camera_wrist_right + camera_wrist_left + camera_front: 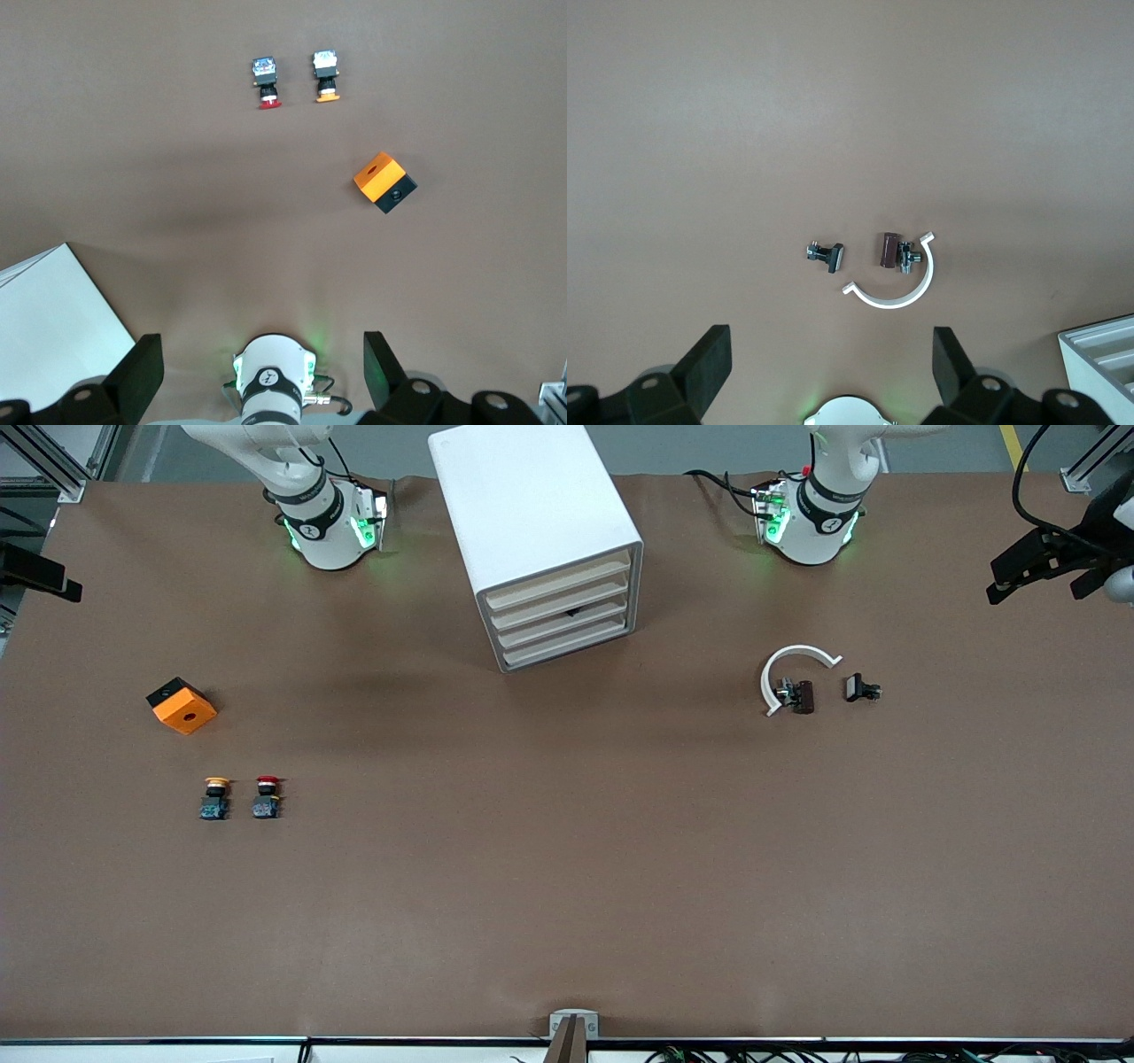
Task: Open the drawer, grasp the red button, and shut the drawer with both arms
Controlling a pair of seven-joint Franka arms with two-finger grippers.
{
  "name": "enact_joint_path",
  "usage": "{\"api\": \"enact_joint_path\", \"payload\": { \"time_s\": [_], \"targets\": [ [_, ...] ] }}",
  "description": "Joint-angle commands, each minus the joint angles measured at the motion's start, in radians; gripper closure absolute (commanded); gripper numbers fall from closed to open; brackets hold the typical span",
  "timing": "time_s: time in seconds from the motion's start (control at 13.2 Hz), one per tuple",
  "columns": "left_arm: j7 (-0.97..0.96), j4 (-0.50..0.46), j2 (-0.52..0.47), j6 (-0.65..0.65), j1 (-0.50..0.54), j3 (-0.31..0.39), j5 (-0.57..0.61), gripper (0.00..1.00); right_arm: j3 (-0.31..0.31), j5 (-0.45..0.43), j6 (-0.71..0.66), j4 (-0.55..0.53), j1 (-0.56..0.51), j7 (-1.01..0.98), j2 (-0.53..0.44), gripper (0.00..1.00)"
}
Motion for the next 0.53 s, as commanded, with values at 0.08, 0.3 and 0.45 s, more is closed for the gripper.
{"api": "enact_joint_path", "payload": {
  "time_s": [0.08,0.3,0.45],
  "targets": [
    [0.01,-0.024,-0.033,0.006,0.001,-0.006,-0.006,0.0,-0.003,0.015,0.106,-0.233,-0.006,-0.038,-0.197,0.0],
    [0.01,-0.038,-0.039,0.01,0.003,-0.006,-0.006,0.0,0.003,0.013,0.103,-0.235,0.021,-0.038,-0.213,0.0],
    [0.01,-0.038,-0.039,0.017,0.008,-0.006,-0.006,0.0,0.009,0.012,0.104,-0.235,0.031,-0.038,-0.211,0.0]
  ]
}}
